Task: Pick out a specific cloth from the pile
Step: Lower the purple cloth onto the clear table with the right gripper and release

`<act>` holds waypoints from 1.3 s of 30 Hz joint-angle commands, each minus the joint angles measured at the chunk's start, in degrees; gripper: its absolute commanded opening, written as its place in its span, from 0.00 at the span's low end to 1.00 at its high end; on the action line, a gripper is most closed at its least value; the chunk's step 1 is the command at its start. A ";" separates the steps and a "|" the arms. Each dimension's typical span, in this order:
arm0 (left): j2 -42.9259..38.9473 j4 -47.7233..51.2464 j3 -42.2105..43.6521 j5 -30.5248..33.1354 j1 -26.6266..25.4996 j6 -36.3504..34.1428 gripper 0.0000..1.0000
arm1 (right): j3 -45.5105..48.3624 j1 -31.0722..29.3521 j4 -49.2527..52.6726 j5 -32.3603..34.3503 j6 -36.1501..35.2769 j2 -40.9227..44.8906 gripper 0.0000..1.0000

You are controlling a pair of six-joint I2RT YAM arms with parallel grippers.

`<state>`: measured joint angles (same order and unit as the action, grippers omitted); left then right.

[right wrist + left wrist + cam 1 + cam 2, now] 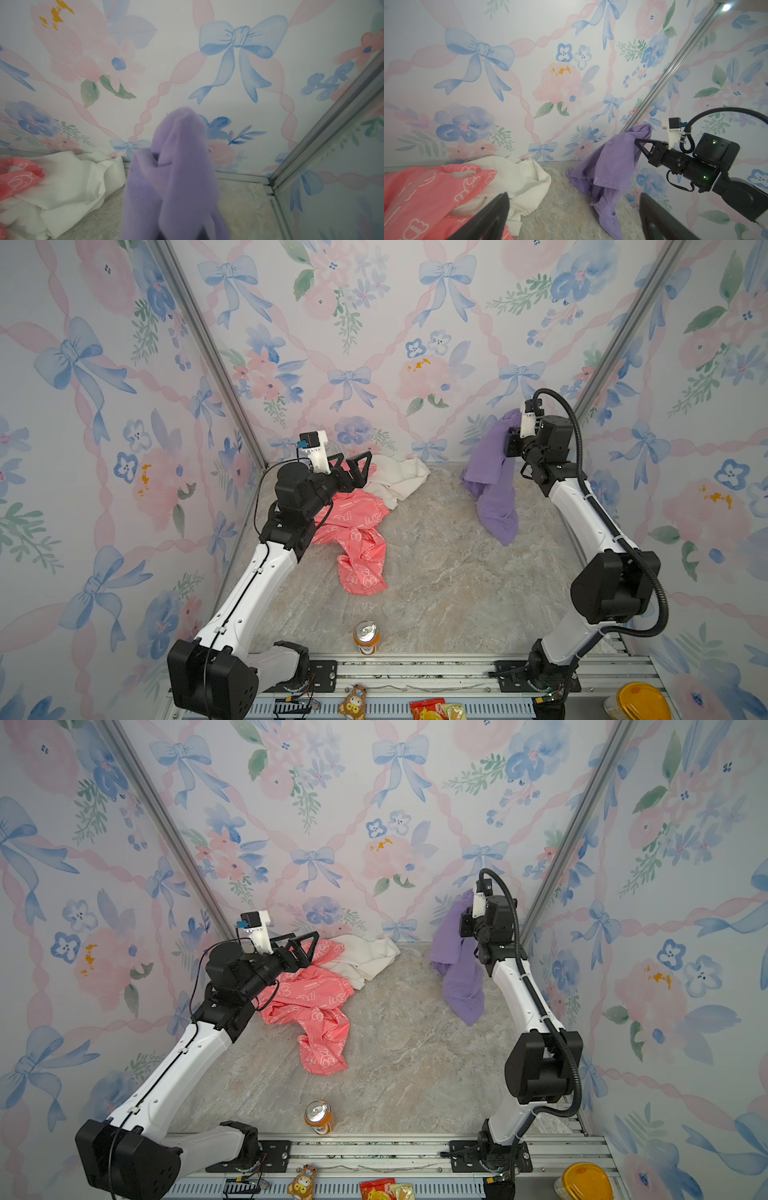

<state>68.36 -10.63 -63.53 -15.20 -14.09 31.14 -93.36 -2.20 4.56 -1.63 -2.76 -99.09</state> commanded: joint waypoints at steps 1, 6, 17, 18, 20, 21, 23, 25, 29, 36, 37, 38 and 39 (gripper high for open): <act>-1.76 0.09 1.91 1.20 0.74 0.08 0.98 | 3.34 1.13 0.57 1.94 0.64 2.15 0.00; -3.12 0.02 3.86 1.64 1.45 0.13 0.98 | 9.60 2.63 5.27 8.74 1.07 2.94 0.05; -4.07 0.10 6.31 1.47 3.27 0.29 0.98 | 9.31 6.66 24.70 17.25 6.20 -8.57 0.15; -4.18 0.22 6.52 1.60 3.46 0.28 0.98 | 8.30 6.81 26.88 17.27 6.58 -10.21 0.21; -4.44 0.84 6.92 2.37 3.88 0.16 0.98 | 5.22 6.97 32.46 17.45 7.56 -13.79 0.28; -4.55 1.59 6.93 3.13 4.11 0.16 0.98 | 3.64 6.99 34.99 17.90 8.39 -15.25 0.31; -5.02 3.01 7.27 5.00 4.71 -0.02 0.98 | 1.56 7.28 38.56 17.64 10.02 -16.95 0.46; -5.39 4.78 7.72 7.57 5.28 -0.60 0.98 | 1.25 7.29 39.45 16.86 11.11 -17.14 0.64; -6.36 7.25 9.46 12.90 6.52 -2.42 0.98 | 3.09 7.71 39.15 14.18 14.61 -14.45 0.82; -9.44 7.13 15.99 25.01 7.22 -4.74 0.98 | 12.98 6.60 34.43 14.52 20.65 -0.27 0.97; -9.61 7.19 16.81 26.42 7.33 -4.90 0.98 | 14.07 6.55 34.00 15.17 21.10 1.71 0.97; -9.82 7.15 17.63 27.72 7.42 -5.24 0.98 | 15.17 6.58 33.79 15.63 21.66 3.73 0.97; -9.91 7.10 18.50 29.06 7.49 -5.51 0.98 | 16.04 6.49 33.45 15.99 21.92 6.12 0.97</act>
<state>59.48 -4.10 -46.76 7.03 -7.11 27.88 -79.44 4.78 39.29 12.73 16.12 -98.19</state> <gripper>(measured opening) 0.979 0.970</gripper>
